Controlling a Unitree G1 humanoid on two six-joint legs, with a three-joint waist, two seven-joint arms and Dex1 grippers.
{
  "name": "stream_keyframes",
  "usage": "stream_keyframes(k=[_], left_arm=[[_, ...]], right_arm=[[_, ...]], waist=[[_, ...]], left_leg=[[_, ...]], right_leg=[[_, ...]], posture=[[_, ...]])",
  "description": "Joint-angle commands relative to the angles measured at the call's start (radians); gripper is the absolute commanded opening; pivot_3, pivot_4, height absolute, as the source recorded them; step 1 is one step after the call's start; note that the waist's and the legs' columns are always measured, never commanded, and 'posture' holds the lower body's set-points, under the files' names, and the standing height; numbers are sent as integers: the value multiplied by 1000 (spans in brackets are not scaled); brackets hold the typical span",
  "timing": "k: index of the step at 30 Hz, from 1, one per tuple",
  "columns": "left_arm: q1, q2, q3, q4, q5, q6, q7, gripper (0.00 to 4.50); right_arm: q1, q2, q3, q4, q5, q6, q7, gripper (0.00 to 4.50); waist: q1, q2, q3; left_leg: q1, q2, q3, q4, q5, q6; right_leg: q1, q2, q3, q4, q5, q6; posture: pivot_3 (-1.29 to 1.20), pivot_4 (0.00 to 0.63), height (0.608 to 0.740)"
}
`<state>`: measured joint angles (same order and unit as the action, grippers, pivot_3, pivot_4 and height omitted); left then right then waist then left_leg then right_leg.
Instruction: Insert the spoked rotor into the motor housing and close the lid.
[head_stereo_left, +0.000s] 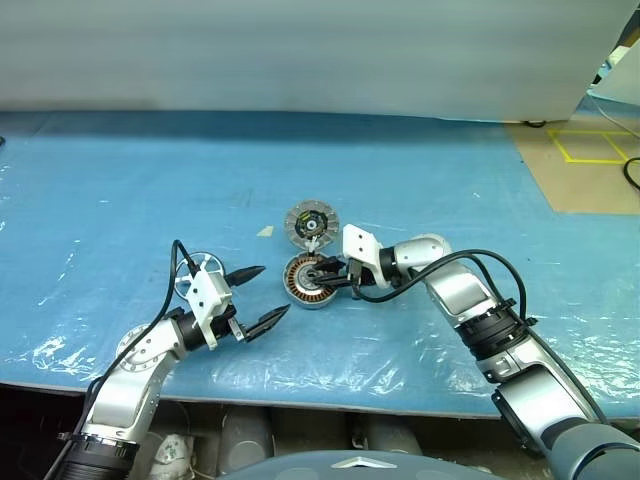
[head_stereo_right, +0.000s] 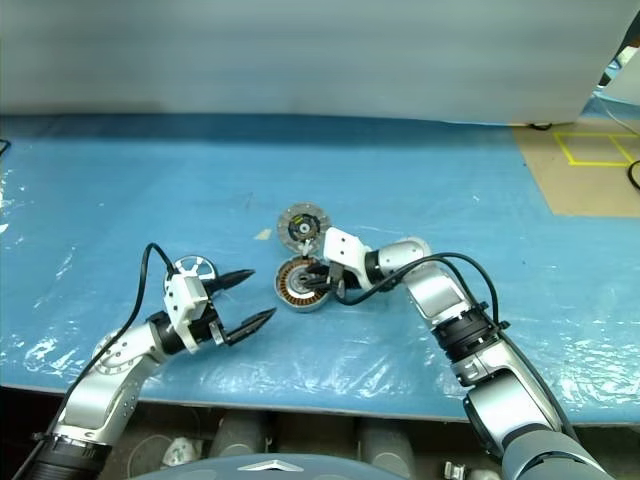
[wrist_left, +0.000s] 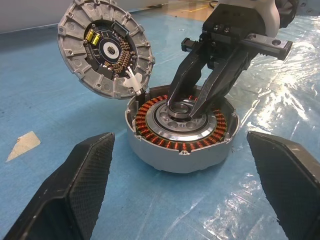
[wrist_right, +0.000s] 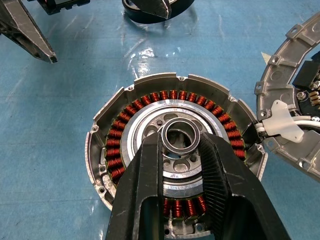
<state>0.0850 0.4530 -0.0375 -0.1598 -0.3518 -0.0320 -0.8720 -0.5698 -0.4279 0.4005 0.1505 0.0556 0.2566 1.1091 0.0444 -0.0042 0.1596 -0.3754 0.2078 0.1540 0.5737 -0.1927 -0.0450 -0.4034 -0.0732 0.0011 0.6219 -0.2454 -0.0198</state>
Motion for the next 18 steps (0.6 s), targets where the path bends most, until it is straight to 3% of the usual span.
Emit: stream_keyframes(k=[1,4,7,12,17,18], left_arm=[[-4,-2,1,-14,-1,-14,-1,4500],[-5,-3,1,-13,0,-13,-1,4500],[-7,-2,2,-8,1,-13,-1,4500],[-15,-4,-1,0,3,-16,-3,4500],[-24,-5,-4,8,2,-18,-6,4500],[-25,-5,-4,8,2,-19,-6,4500]], right_arm=[[12,9,3,-13,-1,-12,-1,1995],[13,29,-31,-12,48,6,6,3033],[6,40,-77,-15,101,30,14,3033],[-2,34,-81,-8,88,11,6,1751],[13,51,-62,-20,79,10,-12,21],[19,55,-58,-23,77,10,-17,21]], waist=[[0,0,0],[0,0,0],[0,0,0],[0,0,0],[0,0,0],[0,0,0]], left_leg=[[0,0,0,0,0,0],[0,0,0,0,0,0],[0,0,0,0,0,0],[0,0,0,1,0,0],[0,0,0,1,0,0],[0,0,0,1,0,0]], right_leg=[[0,0,0,0,0,0],[0,0,0,0,0,0],[0,0,0,0,0,0],[0,0,0,1,0,0],[0,0,0,1,0,0],[0,0,0,1,0,0]], posture=[[0,150,740],[0,150,740],[0,150,740],[0,150,740],[0,150,740],[0,150,740]])
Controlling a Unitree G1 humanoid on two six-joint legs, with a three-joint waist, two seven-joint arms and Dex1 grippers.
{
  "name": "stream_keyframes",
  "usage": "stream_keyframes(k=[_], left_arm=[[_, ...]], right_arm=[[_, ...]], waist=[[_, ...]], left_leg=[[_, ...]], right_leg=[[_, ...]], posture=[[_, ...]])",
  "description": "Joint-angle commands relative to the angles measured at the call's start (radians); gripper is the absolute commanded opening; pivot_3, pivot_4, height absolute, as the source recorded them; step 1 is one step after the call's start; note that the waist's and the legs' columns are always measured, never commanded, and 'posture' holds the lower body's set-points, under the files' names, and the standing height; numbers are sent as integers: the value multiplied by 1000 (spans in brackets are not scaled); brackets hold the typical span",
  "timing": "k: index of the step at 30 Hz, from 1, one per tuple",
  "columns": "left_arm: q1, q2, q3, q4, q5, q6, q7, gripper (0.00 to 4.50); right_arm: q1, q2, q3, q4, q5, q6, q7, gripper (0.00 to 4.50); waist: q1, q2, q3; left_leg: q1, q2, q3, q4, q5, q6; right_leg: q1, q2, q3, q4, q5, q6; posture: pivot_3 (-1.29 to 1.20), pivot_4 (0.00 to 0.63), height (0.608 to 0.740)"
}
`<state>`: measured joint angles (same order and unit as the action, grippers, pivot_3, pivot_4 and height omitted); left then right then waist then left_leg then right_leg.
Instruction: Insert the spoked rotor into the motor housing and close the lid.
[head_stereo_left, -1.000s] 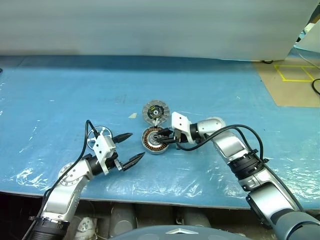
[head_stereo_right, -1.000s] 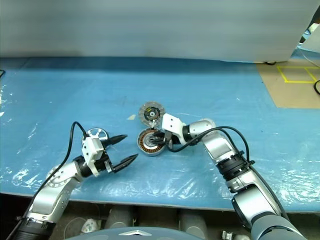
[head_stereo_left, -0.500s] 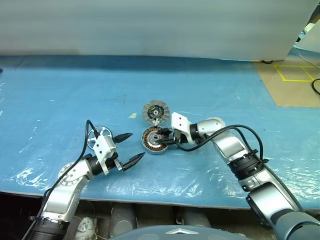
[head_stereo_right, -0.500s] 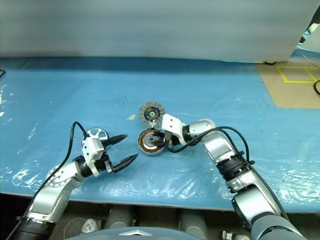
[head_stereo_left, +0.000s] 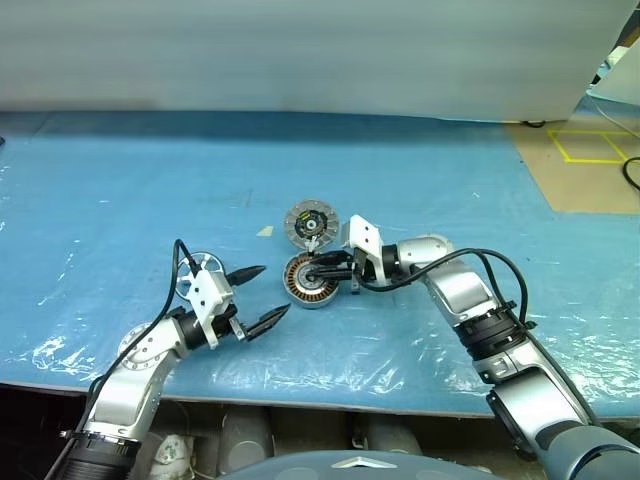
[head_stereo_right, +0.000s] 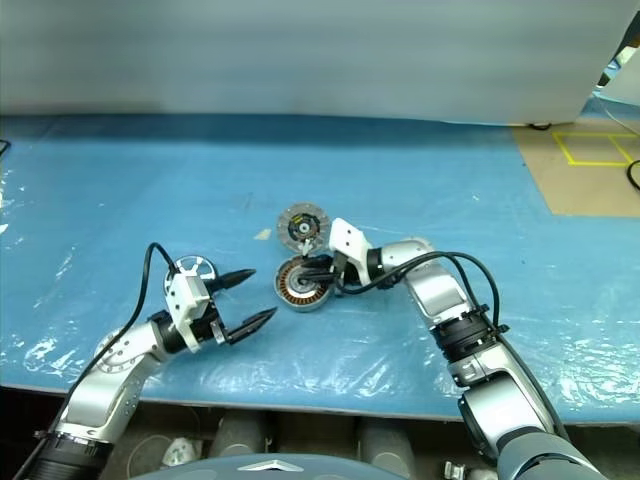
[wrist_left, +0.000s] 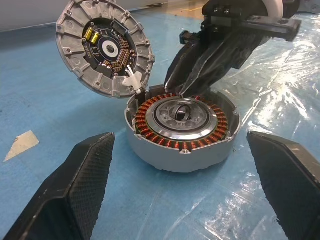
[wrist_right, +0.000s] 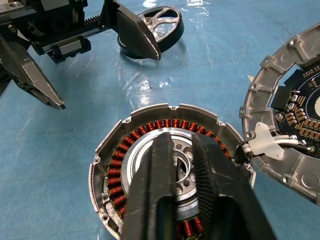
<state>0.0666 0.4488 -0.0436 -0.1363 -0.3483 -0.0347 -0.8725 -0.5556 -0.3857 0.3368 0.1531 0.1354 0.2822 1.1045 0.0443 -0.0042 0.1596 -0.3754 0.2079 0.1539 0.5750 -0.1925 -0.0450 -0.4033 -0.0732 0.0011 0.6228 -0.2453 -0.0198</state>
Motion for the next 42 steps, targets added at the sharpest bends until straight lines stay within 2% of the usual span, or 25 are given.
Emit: stream_keyframes(k=[1,18,26,34,42], left_arm=[[-7,-1,2,-15,-2,-16,-6,4500],[-5,-4,-2,-19,2,-16,-1,4500],[-4,-3,-1,-20,2,-17,0,4500],[-6,-2,0,-19,4,-19,-2,4500],[-9,3,-2,-19,2,-15,-9,4500]], right_arm=[[9,17,8,-28,-4,-15,-17,21],[-2,55,29,34,-63,-35,-87,21],[-1,48,44,81,-125,-109,-112,21],[30,41,21,84,-102,-208,-96,21],[45,-30,-3,45,-88,-210,-46,21]], waist=[[0,0,0],[0,0,0],[0,0,0],[0,0,0],[1,0,0]], left_leg=[[0,0,0,0,0,0],[0,0,0,0,0,-1],[1,0,0,0,0,-1],[3,0,0,0,0,0],[2,0,0,0,0,0]], right_leg=[[0,0,0,0,0,0],[0,0,0,0,0,0],[1,0,0,0,0,0],[2,0,1,0,0,0],[2,0,0,-1,0,0]], posture=[[0,150,740],[0,150,740],[0,150,740],[0,150,740],[0,150,740]])
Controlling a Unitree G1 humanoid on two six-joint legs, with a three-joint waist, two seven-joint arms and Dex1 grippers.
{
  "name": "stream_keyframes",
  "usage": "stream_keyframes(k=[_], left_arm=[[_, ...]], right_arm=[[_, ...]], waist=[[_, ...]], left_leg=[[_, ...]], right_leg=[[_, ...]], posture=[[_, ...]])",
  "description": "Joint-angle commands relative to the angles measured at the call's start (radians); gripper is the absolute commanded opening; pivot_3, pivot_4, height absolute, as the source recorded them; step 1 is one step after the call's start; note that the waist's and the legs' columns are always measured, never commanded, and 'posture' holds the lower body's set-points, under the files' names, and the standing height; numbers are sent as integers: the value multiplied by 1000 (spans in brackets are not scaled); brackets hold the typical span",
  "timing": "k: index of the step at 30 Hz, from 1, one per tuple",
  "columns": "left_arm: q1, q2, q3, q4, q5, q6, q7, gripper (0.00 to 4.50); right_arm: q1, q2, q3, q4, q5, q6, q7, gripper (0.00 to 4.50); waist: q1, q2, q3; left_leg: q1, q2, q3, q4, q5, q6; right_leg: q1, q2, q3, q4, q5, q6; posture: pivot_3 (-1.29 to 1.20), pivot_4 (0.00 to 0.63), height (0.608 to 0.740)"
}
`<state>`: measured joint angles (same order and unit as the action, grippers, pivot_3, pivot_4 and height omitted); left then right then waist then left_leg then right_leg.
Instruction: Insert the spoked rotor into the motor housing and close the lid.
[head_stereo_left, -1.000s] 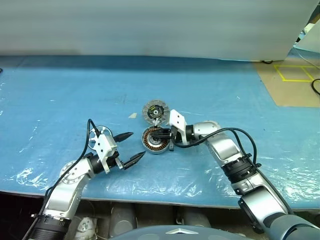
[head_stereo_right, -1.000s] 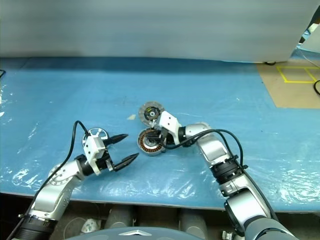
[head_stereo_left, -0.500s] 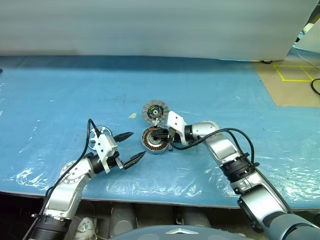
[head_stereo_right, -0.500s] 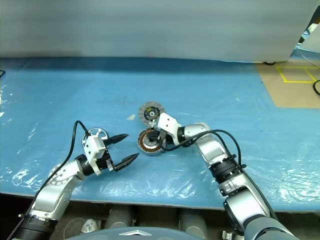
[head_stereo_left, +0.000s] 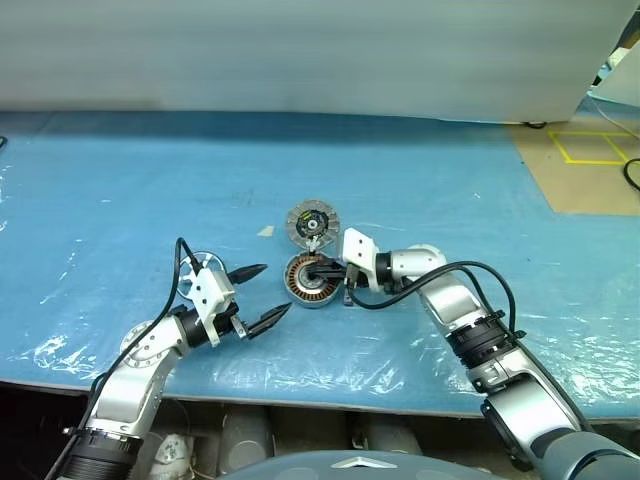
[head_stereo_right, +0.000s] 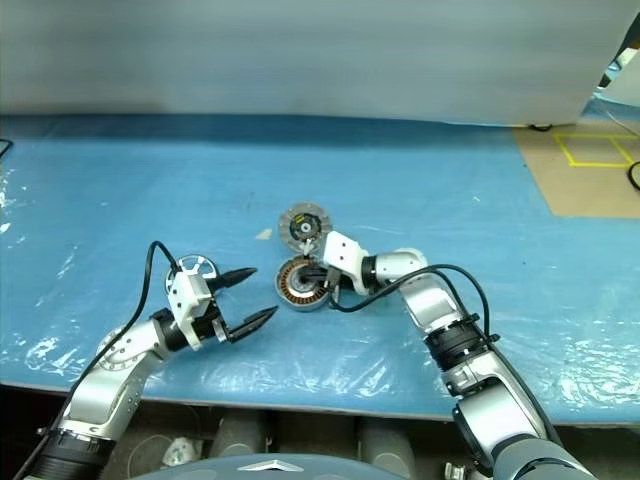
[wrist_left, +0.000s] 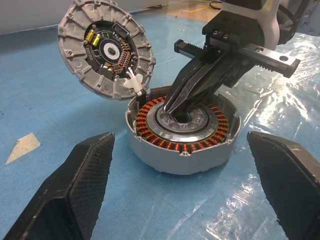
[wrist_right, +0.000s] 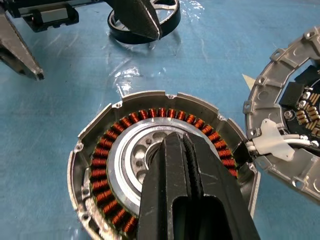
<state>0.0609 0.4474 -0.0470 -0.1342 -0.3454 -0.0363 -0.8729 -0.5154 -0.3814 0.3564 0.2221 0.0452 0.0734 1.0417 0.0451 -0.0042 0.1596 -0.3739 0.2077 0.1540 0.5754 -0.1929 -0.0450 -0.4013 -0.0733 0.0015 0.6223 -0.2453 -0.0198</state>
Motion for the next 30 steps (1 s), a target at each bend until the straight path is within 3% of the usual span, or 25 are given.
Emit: stream_keyframes(k=[1,10,18,30], left_arm=[[-5,5,0,-21,-1,-13,-10,4500],[-10,2,-6,-15,2,-11,-16,4500],[-5,-2,-6,-15,7,-13,-11,4500],[-4,-8,-8,-12,12,-15,-11,4500]], right_arm=[[3,-42,-17,-27,-6,-1,17,21],[-31,-84,61,-106,-108,101,16,21],[-8,-27,-2,-149,23,136,45,21],[-25,4,9,-133,8,138,20,21]], waist=[[0,0,0],[0,0,0],[-3,0,0],[-2,0,0]], left_leg=[[0,0,0,0,0,0],[1,0,0,0,0,0],[0,0,0,0,0,0],[0,0,0,0,0,0]], right_leg=[[0,0,0,0,0,0],[1,0,0,0,0,0],[0,0,0,0,0,0],[-1,0,0,0,0,0]], posture=[[0,150,740],[0,150,740],[0,150,740],[0,150,740]])
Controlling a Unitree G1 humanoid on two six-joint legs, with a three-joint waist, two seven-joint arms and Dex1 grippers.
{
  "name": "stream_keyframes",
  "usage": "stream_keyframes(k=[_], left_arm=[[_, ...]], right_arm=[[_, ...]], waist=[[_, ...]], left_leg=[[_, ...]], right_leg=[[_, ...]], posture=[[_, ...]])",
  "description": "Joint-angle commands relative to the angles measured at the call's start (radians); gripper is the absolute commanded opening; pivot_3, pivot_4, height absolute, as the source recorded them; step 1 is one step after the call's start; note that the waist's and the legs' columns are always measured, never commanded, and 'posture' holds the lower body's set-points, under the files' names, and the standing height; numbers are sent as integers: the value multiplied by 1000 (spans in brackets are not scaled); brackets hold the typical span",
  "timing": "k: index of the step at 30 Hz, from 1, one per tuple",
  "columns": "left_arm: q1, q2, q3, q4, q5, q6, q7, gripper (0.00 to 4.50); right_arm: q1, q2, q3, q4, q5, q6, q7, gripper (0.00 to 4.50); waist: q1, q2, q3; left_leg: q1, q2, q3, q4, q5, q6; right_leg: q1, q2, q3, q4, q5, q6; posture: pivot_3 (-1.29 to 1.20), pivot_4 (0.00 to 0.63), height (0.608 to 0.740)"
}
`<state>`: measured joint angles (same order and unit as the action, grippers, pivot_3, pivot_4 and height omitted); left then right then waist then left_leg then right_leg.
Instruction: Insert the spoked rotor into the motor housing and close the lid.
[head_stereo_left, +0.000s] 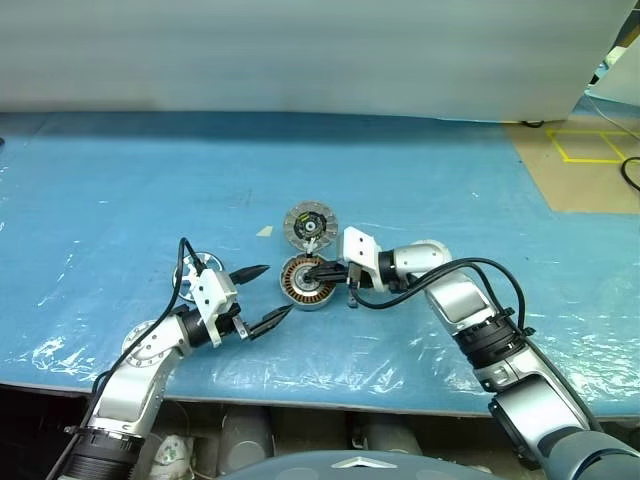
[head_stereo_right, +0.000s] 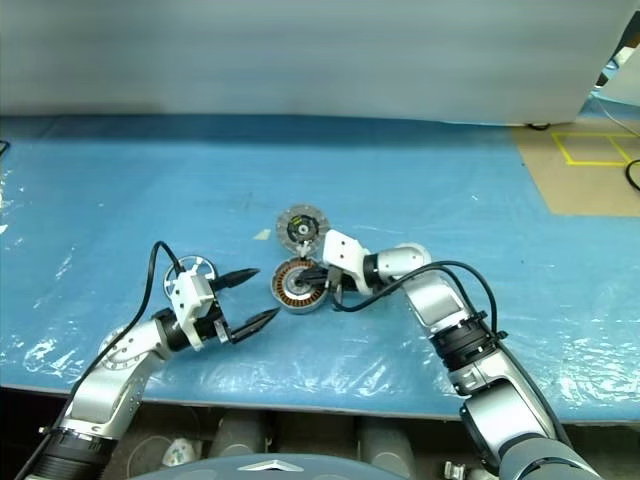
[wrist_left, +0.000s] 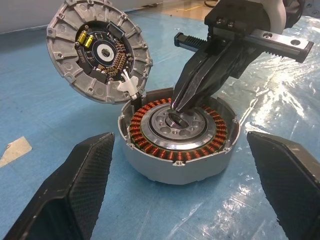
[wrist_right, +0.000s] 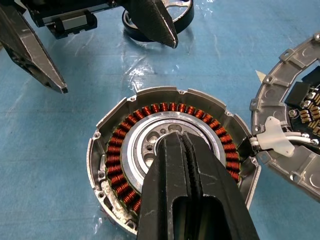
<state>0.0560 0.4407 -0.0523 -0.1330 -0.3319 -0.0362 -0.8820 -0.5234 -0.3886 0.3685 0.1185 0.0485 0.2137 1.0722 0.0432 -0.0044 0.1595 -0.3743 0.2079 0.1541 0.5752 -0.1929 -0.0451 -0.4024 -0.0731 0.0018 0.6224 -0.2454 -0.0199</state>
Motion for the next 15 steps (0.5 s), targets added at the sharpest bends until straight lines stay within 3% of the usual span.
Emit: stream_keyframes(k=[1,15], left_arm=[[1,-2,-3,-13,-1,-15,-2,4500],[-1,-6,-2,-12,3,-12,0,4500]], right_arm=[[-16,14,1,-28,2,-1,-14,21],[-34,32,62,25,-91,3,-55,21]], waist=[[0,0,0],[-1,0,0]], left_leg=[[0,0,0,0,0,0],[0,0,0,0,0,0]], right_leg=[[0,0,0,0,0,0],[0,0,0,0,0,0]], posture=[[0,150,740],[0,150,740]])
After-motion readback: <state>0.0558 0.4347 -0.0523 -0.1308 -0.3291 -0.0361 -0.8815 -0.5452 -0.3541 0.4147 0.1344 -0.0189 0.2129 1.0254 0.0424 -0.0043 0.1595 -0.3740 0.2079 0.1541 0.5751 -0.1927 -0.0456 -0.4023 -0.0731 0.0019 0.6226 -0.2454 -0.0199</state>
